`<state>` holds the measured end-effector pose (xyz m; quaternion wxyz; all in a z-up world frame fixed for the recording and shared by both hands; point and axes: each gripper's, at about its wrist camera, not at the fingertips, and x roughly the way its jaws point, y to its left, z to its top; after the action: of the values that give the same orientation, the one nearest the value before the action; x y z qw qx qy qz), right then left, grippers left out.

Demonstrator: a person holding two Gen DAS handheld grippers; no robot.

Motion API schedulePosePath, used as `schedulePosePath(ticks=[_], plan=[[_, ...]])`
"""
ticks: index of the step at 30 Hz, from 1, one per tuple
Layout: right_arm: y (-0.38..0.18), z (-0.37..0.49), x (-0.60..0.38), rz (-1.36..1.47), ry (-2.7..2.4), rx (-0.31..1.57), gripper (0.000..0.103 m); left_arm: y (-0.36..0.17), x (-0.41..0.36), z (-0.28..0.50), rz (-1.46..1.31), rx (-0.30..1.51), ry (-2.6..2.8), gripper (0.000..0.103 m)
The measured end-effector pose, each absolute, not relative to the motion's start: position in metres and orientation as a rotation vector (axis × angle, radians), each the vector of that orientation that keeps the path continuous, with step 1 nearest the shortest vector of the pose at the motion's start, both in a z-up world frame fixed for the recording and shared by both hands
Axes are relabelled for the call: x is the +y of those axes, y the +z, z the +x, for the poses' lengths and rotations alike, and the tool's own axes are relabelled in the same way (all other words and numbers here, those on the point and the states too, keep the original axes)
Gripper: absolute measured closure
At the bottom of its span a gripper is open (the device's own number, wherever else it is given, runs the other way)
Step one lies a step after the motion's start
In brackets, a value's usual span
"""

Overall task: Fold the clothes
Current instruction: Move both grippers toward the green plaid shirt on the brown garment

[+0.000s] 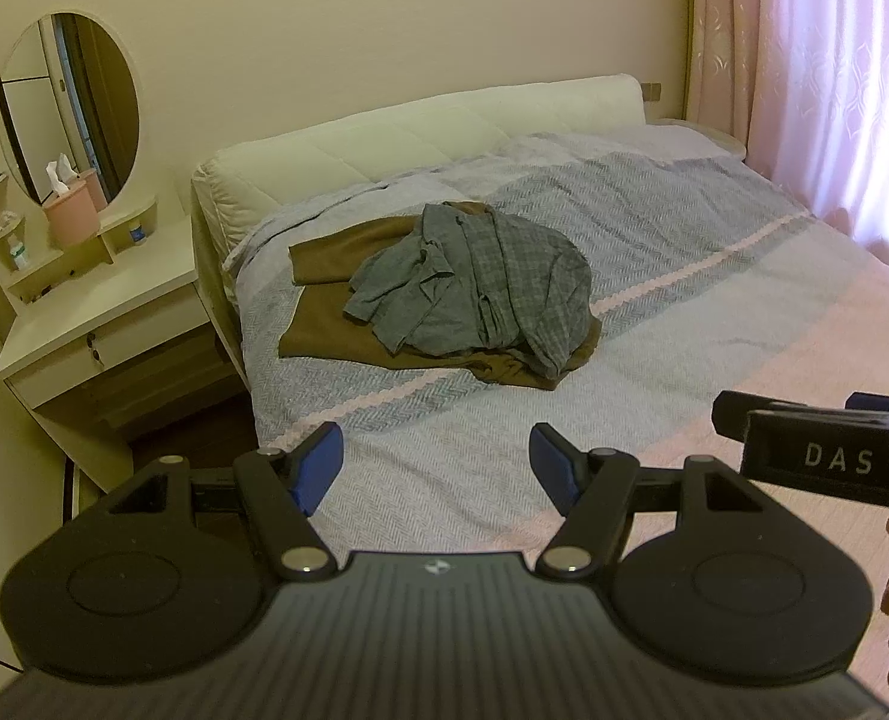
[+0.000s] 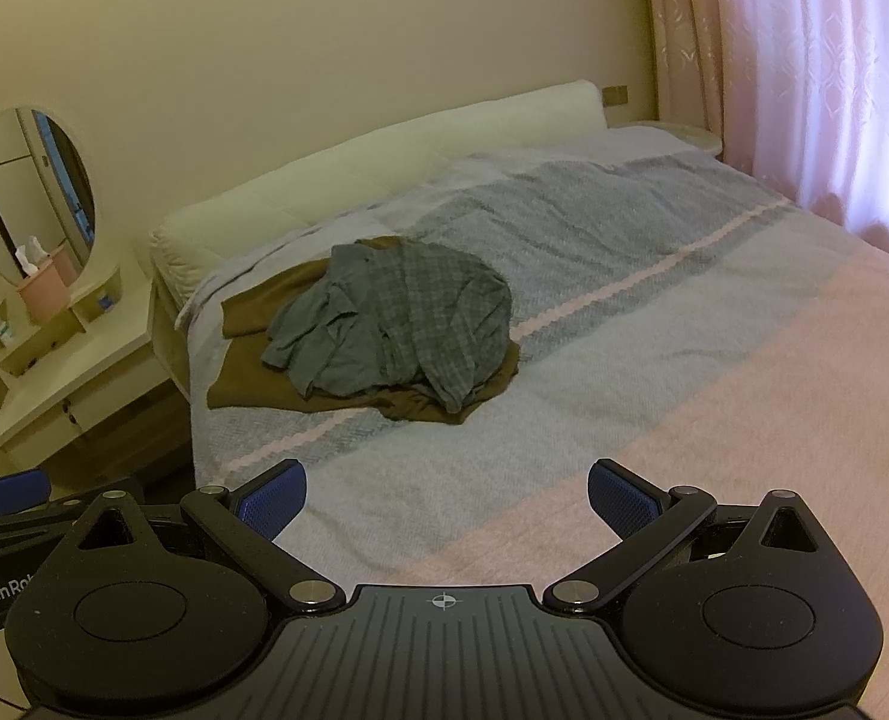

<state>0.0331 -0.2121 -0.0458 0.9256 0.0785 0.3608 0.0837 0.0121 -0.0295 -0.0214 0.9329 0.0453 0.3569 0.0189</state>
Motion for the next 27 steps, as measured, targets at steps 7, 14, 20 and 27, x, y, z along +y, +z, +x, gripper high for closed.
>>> schedulePosePath(ticks=[7, 14, 20, 27], plan=[[-0.046, 0.035, -0.210, 0.168, 0.147, 0.740, 0.001, -0.023, -0.026, 0.022, 0.096, 0.734, 0.020, 0.038], [-0.050, 0.047, -0.197, 0.158, 0.125, 0.753, 0.001, -0.029, -0.016, 0.036, 0.090, 0.744, -0.006, 0.038], [-0.054, 0.060, -0.186, 0.154, 0.103, 0.759, 0.001, -0.035, -0.007, 0.054, 0.100, 0.750, -0.037, 0.038], [-0.063, 0.087, -0.171, 0.157, 0.078, 0.785, 0.001, -0.043, 0.005, 0.081, 0.102, 0.765, -0.057, 0.036]])
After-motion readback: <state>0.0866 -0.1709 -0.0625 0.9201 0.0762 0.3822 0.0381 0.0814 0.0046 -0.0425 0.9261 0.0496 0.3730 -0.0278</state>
